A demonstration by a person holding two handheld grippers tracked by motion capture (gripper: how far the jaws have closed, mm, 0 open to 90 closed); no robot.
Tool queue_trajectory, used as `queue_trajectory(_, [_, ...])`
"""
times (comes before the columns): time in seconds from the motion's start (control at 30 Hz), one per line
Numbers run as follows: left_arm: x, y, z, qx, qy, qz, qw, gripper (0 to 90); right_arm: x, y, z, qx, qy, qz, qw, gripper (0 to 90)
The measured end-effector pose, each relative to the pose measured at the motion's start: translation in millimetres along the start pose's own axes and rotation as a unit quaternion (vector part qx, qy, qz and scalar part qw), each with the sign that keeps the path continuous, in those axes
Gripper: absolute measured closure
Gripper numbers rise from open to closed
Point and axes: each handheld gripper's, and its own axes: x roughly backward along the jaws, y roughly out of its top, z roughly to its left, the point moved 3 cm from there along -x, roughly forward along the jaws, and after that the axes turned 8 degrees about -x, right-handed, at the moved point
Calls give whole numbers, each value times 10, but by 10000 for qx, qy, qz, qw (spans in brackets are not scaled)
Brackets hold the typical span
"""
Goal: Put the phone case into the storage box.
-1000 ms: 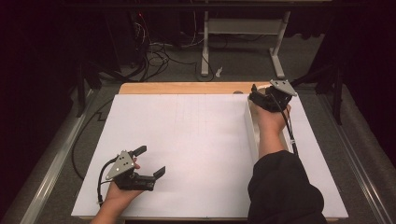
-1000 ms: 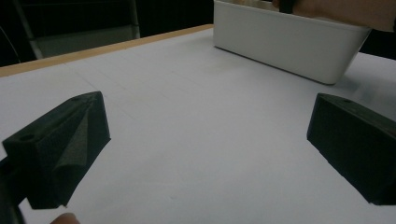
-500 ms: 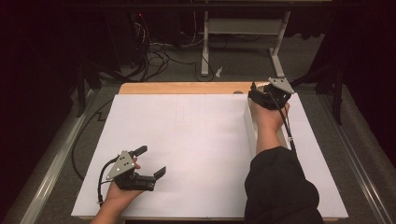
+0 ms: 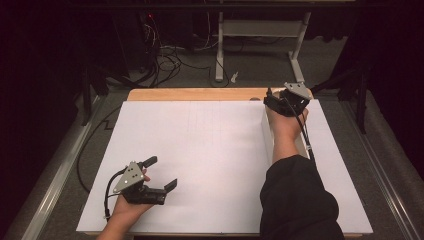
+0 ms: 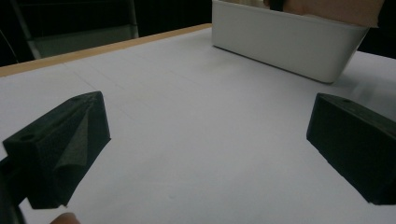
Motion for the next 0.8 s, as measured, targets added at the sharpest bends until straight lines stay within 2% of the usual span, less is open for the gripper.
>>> queue_trajectory(0.8, [0,-10,1,-47,-1,37,10000,7,-43,42,23,115,88,54,9999,96])
